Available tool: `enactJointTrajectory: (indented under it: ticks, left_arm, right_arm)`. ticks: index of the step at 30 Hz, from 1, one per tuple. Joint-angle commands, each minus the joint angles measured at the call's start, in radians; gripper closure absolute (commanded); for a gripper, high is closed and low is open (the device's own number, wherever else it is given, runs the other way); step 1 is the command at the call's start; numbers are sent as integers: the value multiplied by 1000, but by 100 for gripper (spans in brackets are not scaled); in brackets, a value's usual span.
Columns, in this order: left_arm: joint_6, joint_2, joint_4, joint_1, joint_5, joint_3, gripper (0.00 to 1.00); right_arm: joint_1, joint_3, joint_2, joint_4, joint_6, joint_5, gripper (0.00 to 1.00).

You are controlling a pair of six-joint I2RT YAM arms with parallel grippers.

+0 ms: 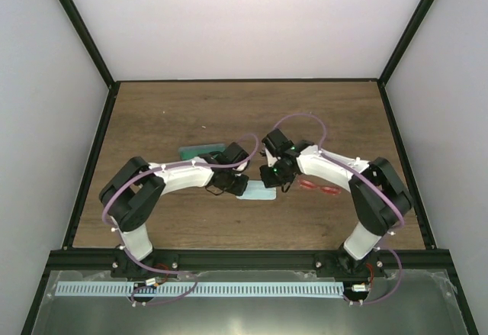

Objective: Organize the sunglasses
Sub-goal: Fold the glasses cleaning cloth at the center of the board.

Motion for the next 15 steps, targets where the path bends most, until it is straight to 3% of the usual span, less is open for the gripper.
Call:
enactJointTrajectory:
  ticks: [1, 7, 15]
  left_arm:
    - [-23, -42, 9, -11, 3, -26, 76]
    - [-34, -58, -1, -12, -2, -7, 76]
    - [-39, -35, -13, -12, -17, 53, 76]
  right_arm:
    - [9, 81, 64, 17, -11, 9, 95]
    - [10, 99, 137, 36, -30, -12, 95]
    - [10, 18, 110, 57, -33, -43, 95]
